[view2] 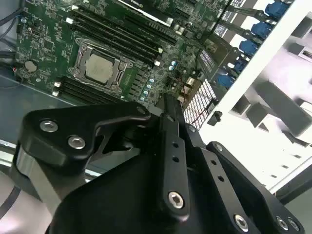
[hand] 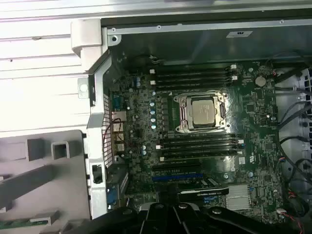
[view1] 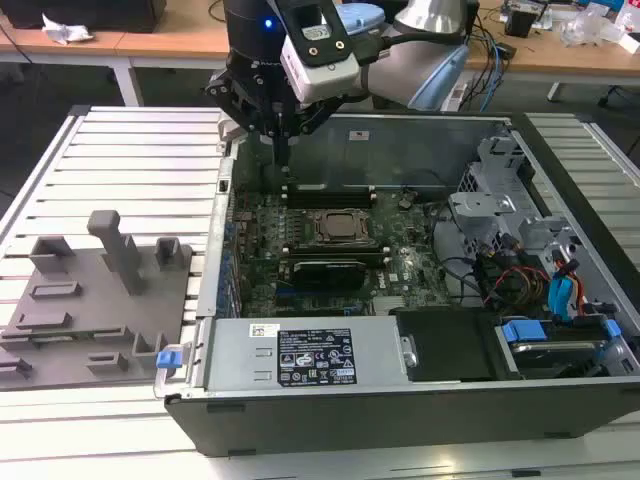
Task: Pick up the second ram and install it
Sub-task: 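Reach for the second ram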
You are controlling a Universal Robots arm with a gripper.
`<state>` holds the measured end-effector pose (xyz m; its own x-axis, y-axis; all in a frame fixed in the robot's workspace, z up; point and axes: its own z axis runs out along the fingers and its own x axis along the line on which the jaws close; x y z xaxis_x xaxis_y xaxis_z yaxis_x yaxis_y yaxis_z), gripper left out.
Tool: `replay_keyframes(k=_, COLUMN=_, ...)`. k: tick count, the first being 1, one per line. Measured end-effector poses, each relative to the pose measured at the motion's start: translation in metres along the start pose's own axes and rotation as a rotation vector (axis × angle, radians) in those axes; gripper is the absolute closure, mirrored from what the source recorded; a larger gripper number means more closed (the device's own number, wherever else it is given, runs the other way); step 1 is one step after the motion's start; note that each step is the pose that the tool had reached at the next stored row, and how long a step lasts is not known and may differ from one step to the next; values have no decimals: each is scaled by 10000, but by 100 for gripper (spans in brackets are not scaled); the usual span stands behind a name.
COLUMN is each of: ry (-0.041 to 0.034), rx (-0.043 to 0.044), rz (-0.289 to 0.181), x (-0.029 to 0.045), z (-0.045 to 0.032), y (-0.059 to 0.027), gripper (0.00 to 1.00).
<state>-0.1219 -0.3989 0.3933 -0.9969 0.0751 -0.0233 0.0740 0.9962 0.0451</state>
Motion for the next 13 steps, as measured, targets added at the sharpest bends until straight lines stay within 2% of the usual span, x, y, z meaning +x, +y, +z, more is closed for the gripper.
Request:
replay_keyframes(k=3, ry=0, rx=0, rz=2, x=98, z=-3, y=-7, gripper=89)
replay_keyframes(k=10, ry=-1, rx=0, rz=2, x=247, z=-7, y=-18, gripper=89)
replay_keyframes(k=13, ry=-1, rx=0, rz=3, x=380, z=-11, y=-28, gripper=89)
